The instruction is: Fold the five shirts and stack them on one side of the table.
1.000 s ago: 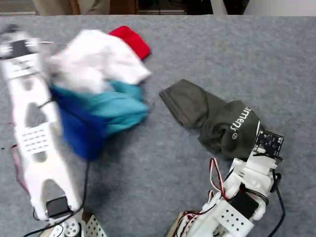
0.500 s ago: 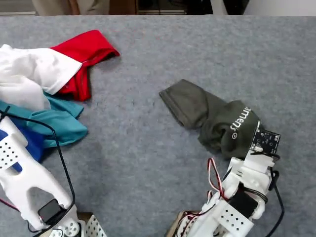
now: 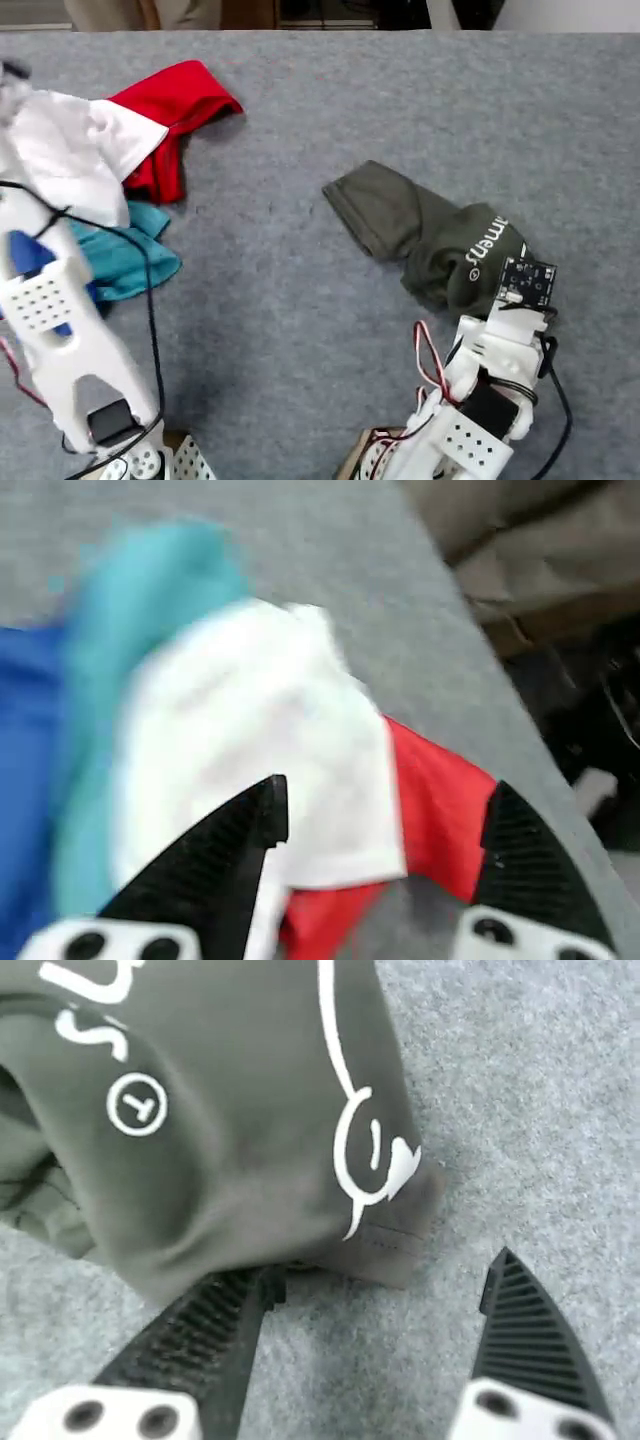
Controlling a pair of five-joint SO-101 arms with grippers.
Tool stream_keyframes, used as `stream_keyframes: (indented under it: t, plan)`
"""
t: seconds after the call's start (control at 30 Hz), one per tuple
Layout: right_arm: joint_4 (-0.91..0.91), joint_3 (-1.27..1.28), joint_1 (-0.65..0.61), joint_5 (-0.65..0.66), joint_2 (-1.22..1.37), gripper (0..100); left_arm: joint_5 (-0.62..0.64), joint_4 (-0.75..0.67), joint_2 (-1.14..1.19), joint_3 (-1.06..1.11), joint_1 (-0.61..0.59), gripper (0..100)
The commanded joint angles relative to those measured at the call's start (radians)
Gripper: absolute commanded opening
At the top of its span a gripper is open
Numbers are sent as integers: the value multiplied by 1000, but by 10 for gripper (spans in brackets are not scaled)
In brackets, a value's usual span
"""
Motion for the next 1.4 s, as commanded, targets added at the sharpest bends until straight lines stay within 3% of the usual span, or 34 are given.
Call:
stream_keyframes:
  t: [0.0,0.1,0.2,0.37,0.5,0.67,0.9,1.0,1.17,1.37]
  plan:
    - [3,2,-16,11,-96,315,20,9,-97,-26,140,327]
    - [5,2,-16,11,-96,315,20,0,-90,35,259,329]
    - [5,2,-16,11,-96,315,20,-104,-10,189,338,329]
    - [6,2,-15,11,-96,315,18,-364,185,473,319,328]
    - [6,2,-12,11,-96,315,20,-384,272,488,247,327]
    - [6,2,-13,11,-96,315,17,-376,337,499,140,294]
    - [6,2,-15,11,-96,314,15,-315,369,436,-2,12]
    - [6,2,-15,9,-96,313,15,-224,369,339,-74,19]
    - [8,2,-12,8,-96,314,-21,-38,367,-66,-172,19]
    - [3,2,-15,9,-104,314,-101,2,114,-21,-295,20]
